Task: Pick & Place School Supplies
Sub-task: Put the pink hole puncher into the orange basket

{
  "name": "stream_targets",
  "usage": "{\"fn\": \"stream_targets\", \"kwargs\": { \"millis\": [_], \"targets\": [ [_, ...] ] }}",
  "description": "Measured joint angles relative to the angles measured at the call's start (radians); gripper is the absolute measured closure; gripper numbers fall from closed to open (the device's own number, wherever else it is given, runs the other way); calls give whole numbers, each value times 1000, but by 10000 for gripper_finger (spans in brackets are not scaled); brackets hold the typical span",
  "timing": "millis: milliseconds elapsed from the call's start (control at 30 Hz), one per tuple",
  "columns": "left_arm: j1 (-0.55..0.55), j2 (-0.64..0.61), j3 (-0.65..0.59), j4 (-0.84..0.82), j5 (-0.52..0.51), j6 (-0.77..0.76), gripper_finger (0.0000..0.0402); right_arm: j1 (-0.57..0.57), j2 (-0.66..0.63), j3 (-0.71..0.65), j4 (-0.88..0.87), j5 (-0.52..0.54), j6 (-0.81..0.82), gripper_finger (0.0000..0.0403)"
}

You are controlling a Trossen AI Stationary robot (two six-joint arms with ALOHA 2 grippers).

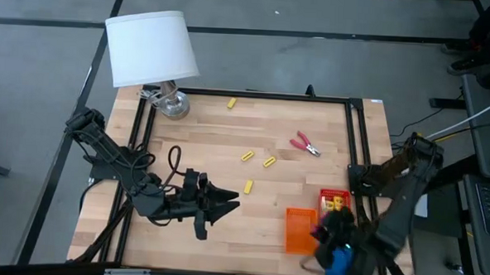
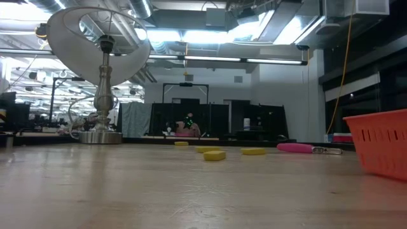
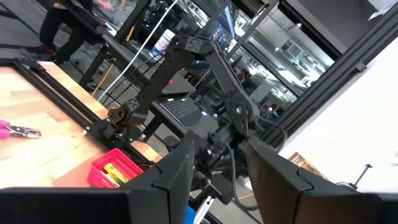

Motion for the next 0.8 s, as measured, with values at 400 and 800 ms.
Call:
{"fn": "stream_targets", "kwargs": {
  "millis": [400,800],
  "targets": [
    [-8,0,0,4,-15,11,258,-262,34,-78,122,-219,-167,361],
    [-13,0,0,6,-24,14,258,-268,36,-283,395,-269,-56,361]
  ]
}}
